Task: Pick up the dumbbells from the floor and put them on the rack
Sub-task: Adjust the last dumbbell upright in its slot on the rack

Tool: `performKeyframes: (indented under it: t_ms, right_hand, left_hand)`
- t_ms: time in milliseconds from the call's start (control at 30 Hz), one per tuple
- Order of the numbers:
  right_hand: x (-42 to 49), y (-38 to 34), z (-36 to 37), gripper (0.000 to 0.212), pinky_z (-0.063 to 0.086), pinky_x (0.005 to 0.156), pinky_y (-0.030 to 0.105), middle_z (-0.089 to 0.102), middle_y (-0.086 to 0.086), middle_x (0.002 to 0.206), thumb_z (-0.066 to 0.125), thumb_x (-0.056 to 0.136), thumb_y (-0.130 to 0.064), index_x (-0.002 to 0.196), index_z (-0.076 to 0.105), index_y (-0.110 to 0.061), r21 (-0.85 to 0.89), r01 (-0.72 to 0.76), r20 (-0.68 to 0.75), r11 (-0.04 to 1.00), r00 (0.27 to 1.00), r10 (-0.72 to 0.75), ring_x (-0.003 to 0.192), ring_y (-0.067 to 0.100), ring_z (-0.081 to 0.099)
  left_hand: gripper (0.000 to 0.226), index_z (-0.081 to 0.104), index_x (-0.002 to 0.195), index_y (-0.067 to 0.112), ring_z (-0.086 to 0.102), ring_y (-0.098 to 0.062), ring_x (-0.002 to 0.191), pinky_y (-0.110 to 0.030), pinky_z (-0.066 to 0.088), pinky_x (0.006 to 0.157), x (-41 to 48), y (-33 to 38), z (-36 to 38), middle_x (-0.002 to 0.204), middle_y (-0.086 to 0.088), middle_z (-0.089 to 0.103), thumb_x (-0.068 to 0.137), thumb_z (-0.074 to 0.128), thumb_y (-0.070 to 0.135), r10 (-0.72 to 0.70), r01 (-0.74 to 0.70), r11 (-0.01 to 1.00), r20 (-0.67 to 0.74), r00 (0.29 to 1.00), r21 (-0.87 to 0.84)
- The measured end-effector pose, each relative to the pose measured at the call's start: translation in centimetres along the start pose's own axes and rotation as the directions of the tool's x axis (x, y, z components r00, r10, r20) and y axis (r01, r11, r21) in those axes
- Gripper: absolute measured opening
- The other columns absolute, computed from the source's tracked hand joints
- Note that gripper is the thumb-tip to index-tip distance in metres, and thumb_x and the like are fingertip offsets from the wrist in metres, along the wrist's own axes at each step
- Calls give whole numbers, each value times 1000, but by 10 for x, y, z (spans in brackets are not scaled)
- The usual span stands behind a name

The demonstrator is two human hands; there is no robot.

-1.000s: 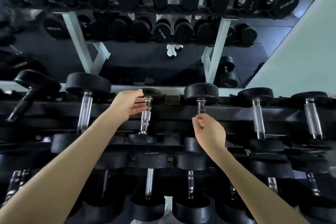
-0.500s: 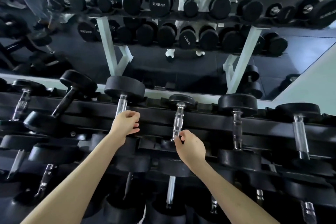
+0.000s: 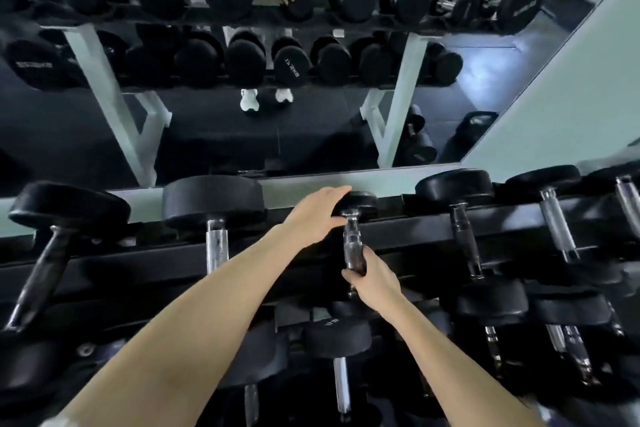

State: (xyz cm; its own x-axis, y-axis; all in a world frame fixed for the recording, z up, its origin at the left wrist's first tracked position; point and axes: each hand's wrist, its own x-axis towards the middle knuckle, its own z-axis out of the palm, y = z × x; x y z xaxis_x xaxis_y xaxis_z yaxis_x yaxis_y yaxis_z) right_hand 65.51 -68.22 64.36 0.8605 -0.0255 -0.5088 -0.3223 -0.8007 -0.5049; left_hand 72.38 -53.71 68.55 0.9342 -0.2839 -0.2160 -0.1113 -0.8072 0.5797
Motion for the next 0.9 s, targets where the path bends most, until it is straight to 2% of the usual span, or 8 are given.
performKeyframes:
  t_ms: [167,300,500,600,700,800,900]
  right_hand:
    - [2,2,1,52,43,86,30,62,-4,127,59,89,-36,138,42,-28,15,24,2,1000,1000,-24,115,23,58]
    - [0,-2,0,50,37,79,28,62,-5,126,58,90,-37,137,42,-29,-29,44,-25,999,999,-45,115,23,58]
    - [0,-1,-1,54,40,85,29,60,-3,131,58,91,-36,140,40,-24,-7,35,-13,999,999,-35,120,23,56]
    - [2,2,0,56,41,82,27,61,-3,128,61,88,-37,139,42,-22,-1,35,-26,999,999,-35,117,22,58]
    - [-4,0,-2,53,46,84,30,63,-1,122,62,85,-41,132,48,-21,-54,78,-177,995,980,-86,113,23,59]
    - [-26,-15,-2,30,42,73,28,66,1,108,57,89,-32,115,58,-17,-17,148,-343,989,928,-145,95,19,60]
    - [-56,-37,9,26,48,77,30,66,-3,102,55,91,-29,113,60,-18,13,250,-381,968,896,-226,94,16,61]
  left_hand:
    - [52,37,143,17,47,-23,129,-34,37,106,5,-15,0,140,-6,51,93,53,19,41,-41,999,-42,998,15]
    - [55,33,145,15,43,-23,133,-33,34,110,1,-18,0,144,-7,47,94,52,18,31,-31,1000,-52,998,2]
    - [57,32,146,20,45,-23,131,-35,37,109,2,-14,3,143,-5,48,93,54,18,-11,11,1000,-49,999,-4]
    - [63,26,148,23,38,-21,137,-35,32,113,-5,-9,-2,150,-3,40,92,54,16,-29,30,999,-49,998,15]
    - [59,29,147,21,37,-18,139,-31,29,113,-30,2,-12,151,-1,39,93,53,15,-32,34,999,-142,989,10]
    - [45,45,138,18,46,-16,130,-23,32,107,-78,8,-23,142,0,49,93,51,15,-24,17,999,-233,972,-32]
    - [35,57,127,16,56,-14,115,-17,38,98,-132,-4,-36,128,2,59,93,51,13,-81,67,996,-293,953,-57]
